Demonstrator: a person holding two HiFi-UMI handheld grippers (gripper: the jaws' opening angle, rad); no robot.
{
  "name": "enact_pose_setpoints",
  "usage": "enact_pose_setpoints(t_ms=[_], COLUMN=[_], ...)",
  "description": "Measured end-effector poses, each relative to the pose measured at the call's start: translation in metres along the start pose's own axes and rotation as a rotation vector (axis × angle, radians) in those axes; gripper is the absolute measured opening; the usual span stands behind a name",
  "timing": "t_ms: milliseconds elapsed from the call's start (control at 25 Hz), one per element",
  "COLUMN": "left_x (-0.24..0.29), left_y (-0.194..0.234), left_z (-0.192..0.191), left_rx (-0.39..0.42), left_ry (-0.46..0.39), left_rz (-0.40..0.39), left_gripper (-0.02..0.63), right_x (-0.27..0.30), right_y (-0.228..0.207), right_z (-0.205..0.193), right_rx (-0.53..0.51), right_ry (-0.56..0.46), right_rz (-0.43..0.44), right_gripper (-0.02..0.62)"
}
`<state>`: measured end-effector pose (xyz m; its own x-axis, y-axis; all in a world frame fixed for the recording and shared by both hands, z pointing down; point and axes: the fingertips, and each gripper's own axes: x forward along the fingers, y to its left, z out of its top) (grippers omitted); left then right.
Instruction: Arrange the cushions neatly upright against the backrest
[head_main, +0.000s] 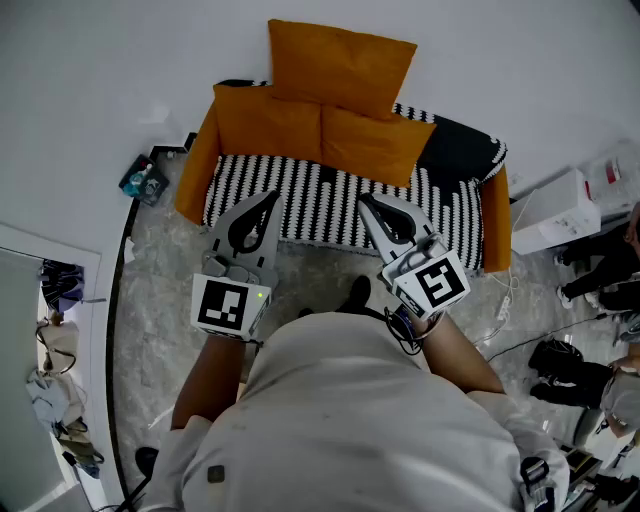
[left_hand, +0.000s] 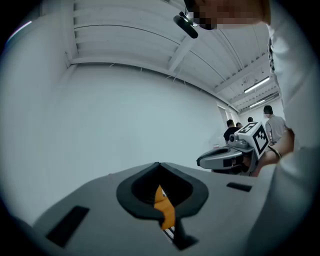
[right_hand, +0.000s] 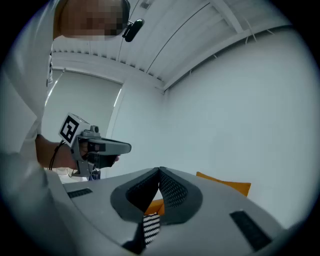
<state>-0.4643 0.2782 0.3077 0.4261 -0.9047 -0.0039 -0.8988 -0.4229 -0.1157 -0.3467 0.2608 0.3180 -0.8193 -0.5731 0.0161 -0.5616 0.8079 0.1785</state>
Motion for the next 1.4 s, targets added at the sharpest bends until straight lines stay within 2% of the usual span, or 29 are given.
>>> enact_pose_setpoints(t_ms=[720, 1120, 1400], left_x=[0.003, 0.052, 0.117], left_y=[0.004, -0.002, -0.011], left_z=[-0.001, -0.008, -0.017], left_rx=[-0.003, 0.0, 0.02], left_ry=[-0.006, 0.027, 0.049], left_rz=[-0.011, -0.018, -0.04], left_gripper=[0.009, 0.009, 0.009], right_x=[-0.005, -0.007, -0.005], right_y=[-0.013, -0.067, -0.132], right_z=[-0.006, -0.022, -0.041], right_rx=[0.026, 0.047, 0.058], right_ry=[0.005, 0.008, 0.016], right_rz=[-0.054, -0.068, -0.062], right_gripper=[0.026, 0.028, 0.029])
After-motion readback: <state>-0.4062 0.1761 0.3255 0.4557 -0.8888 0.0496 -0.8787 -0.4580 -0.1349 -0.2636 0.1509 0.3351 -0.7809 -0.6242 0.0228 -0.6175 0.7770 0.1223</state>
